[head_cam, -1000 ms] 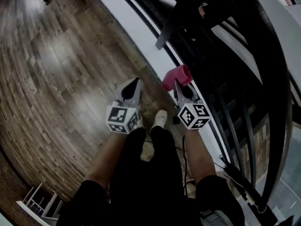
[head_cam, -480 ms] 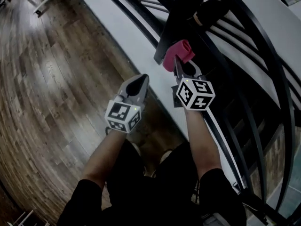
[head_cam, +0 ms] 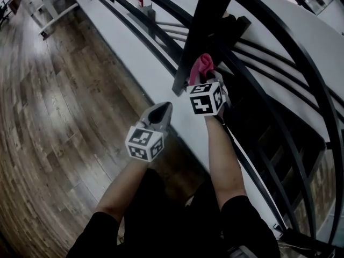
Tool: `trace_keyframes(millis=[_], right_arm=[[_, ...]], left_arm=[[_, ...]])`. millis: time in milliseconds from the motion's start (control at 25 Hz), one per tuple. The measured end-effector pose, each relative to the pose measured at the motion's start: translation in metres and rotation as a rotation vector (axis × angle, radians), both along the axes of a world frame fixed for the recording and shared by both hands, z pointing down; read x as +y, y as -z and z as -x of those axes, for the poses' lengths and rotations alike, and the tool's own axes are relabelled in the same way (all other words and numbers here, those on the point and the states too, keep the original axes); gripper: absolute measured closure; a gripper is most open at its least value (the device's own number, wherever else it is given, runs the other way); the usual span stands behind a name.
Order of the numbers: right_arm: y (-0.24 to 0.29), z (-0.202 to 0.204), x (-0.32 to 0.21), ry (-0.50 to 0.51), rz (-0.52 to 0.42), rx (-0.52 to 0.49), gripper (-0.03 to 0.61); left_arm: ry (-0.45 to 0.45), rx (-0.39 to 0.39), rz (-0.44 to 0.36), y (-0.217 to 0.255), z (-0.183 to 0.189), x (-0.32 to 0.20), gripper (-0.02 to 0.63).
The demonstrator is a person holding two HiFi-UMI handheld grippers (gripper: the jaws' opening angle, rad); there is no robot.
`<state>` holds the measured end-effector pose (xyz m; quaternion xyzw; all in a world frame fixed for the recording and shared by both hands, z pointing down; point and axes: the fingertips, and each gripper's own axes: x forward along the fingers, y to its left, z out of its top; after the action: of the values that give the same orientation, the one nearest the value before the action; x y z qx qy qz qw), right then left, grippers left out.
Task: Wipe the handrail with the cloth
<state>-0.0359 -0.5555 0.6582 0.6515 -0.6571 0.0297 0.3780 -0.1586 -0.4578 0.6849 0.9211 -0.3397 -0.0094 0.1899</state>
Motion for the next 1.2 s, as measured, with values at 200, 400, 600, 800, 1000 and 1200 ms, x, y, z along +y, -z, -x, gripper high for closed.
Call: trace_keyframes(millis=[200, 400, 600, 800, 1000, 1200], right_arm=[[-0.009, -0.005, -0.010, 0.007, 0.036, 0.164, 0.538], [-0.004, -0.006, 0.003, 0.020, 0.053, 0.166, 0.538], [-0.007, -0.016, 0.027, 0.000, 0.087, 0.179, 0.538], [-0.008, -0.034, 0.059, -0.040, 0.103, 0.147, 0.538], [-0.002, -0.043, 0.084, -0.056, 0.084, 0.144, 0.538], [-0.002, -0.063, 0.115, -0.139, 0.109, 0.110, 0.538]], left_arm=[[-0.021, -0.023, 0.004, -0.011, -0.007, -0.002, 0.614], [-0.004, -0.040, -0.010, -0.011, -0.007, -0.010, 0.614], [-0.051, -0.056, -0.028, -0.008, -0.023, -0.002, 0.614], [-0.116, -0.073, -0.029, -0.009, -0.042, 0.011, 0.614], [-0.169, -0.050, -0.035, -0.011, -0.063, 0.023, 0.614], [-0.262, -0.020, 0.023, -0.018, -0.088, 0.045, 0.614]])
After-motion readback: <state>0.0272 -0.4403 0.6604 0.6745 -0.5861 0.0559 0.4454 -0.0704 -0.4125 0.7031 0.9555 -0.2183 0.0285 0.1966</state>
